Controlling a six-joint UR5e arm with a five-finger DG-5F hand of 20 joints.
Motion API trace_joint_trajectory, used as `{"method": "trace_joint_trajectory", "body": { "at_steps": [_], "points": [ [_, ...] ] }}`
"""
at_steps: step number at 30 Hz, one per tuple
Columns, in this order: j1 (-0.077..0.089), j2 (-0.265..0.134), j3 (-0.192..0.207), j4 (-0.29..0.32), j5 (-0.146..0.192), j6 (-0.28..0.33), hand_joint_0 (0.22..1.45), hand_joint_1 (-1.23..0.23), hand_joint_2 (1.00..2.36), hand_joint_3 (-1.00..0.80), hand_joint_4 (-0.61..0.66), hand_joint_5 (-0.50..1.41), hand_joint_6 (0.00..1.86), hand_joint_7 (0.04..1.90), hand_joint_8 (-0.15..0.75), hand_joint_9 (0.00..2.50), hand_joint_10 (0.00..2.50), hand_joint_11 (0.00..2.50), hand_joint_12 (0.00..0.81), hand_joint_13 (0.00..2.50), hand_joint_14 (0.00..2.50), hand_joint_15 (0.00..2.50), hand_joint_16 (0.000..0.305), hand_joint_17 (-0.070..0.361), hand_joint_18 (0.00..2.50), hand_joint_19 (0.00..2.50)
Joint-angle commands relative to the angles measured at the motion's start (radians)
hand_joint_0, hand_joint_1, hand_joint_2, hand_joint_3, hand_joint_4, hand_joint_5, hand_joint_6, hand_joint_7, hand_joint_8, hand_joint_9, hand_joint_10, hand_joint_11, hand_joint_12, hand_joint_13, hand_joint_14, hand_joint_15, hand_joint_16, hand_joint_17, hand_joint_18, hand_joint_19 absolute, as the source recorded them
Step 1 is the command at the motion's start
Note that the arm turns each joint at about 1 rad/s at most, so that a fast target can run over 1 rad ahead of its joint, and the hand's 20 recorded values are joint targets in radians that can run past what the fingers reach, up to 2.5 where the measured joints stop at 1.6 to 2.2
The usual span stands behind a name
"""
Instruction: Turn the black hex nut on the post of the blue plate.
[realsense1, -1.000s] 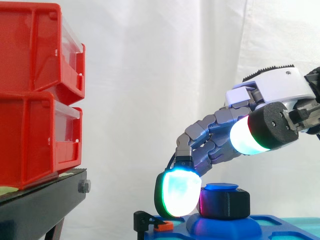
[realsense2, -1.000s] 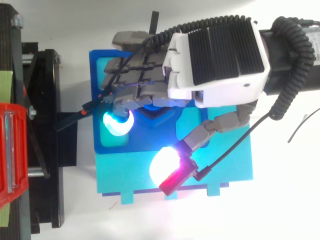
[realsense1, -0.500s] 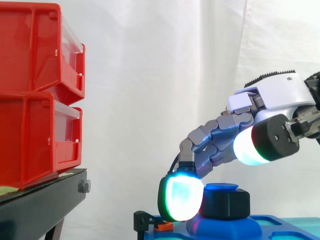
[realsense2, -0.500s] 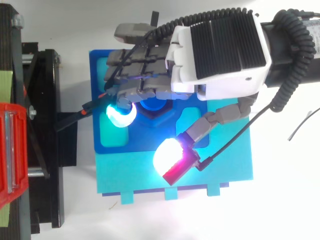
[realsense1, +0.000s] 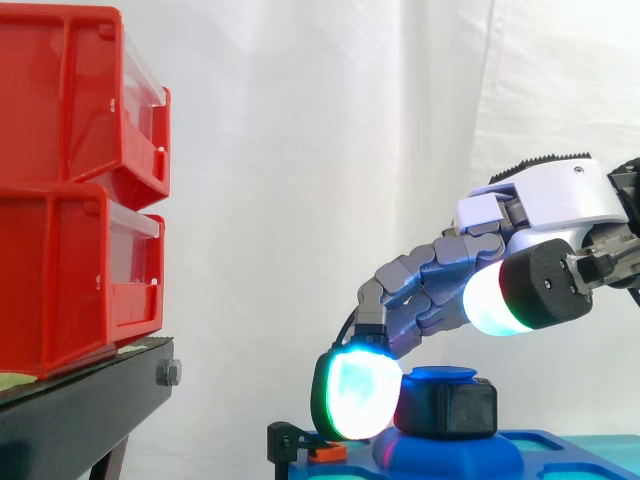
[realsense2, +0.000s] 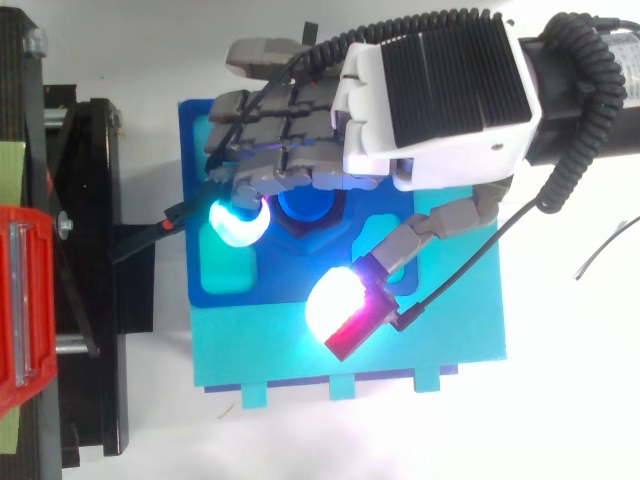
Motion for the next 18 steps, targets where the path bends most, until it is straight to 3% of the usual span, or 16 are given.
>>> {"method": "trace_joint_trajectory", "body": {
  "at_steps": [1, 12, 18],
  "points": [
    [-0.001, 0.000, 0.000, 0.001, 0.000, 0.000, 0.49, -0.34, 1.00, -0.50, 0.22, -0.18, 0.50, 0.88, 0.278, 0.39, 0.00, 0.04, 0.378, 0.25, 0.00, 0.00, 0.053, 0.120, 0.02, 0.07],
    [-0.013, 0.000, 0.000, 0.003, -0.025, 0.000, 0.49, -0.34, 1.00, -0.50, 0.22, -0.18, 0.50, 0.88, 0.279, 0.39, 0.00, 0.05, 0.378, 0.25, 0.00, 0.00, 0.054, 0.121, 0.01, 0.07],
    [-0.028, 0.000, 0.000, 0.005, -0.043, -0.002, 0.49, -0.34, 1.00, -0.50, 0.22, -0.18, 0.50, 0.88, 0.279, 0.39, 0.00, 0.05, 0.378, 0.25, 0.00, 0.00, 0.054, 0.121, 0.01, 0.07]
  ]
}}
